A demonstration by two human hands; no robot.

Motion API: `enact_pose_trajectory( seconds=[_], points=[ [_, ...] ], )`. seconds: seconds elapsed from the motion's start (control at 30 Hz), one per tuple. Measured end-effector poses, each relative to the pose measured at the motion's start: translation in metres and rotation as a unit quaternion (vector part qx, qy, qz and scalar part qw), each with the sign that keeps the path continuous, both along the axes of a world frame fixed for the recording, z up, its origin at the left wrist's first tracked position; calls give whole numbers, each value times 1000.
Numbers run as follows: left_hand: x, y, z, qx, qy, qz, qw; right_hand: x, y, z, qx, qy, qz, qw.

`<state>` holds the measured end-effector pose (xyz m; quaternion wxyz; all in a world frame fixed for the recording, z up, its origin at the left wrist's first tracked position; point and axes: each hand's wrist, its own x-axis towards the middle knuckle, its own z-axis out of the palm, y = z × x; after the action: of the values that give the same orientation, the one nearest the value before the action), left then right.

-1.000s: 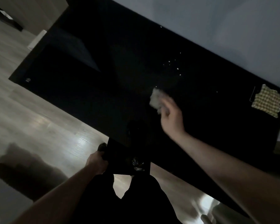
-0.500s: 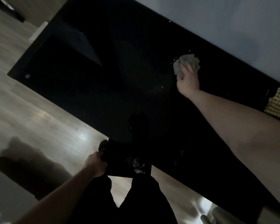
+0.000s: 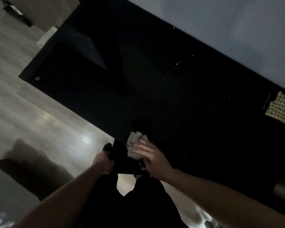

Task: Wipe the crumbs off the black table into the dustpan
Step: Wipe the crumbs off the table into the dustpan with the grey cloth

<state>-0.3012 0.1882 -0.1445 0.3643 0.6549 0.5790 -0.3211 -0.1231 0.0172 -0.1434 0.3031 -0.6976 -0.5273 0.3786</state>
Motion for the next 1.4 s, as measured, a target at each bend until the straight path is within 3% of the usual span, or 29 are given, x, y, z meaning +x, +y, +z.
enact_pose_trajectory(
  seconds=[0.17, 0.3, 0.4, 0.53, 0.8, 0.9, 1.03, 1.17, 1.4],
  points=[
    [-1, 3, 0, -9, 3, 3, 1000, 5, -1, 26, -21, 96, -49, 994],
    [-4, 8, -3, -14, 12, -4, 1000, 56, 27, 46, 29, 92, -146, 985],
    [-4, 13, -9, -15, 15, -16, 1000, 131, 64, 40, 74, 2, -258, 963],
    [-6, 18, -14, -9, 20, -24, 999, 232, 113, 29, 24, -98, -360, 927],
    [-18, 29, -32, -2, 19, 14, 1000, 354, 168, -17, -114, -254, -312, 908],
    [-21, 33, -36, 3, 13, 30, 999, 343, 178, -20, -138, -285, -290, 903],
    [-21, 33, -35, 5, 24, 8, 1000, 275, 170, -18, -43, -284, -193, 938],
    [-18, 30, -33, 2, 19, -4, 1000, 184, 138, -15, 51, -227, -106, 967],
    [-20, 25, -29, -9, 14, -10, 1000, 33, 62, -13, 14, -99, -11, 995]
  ],
)
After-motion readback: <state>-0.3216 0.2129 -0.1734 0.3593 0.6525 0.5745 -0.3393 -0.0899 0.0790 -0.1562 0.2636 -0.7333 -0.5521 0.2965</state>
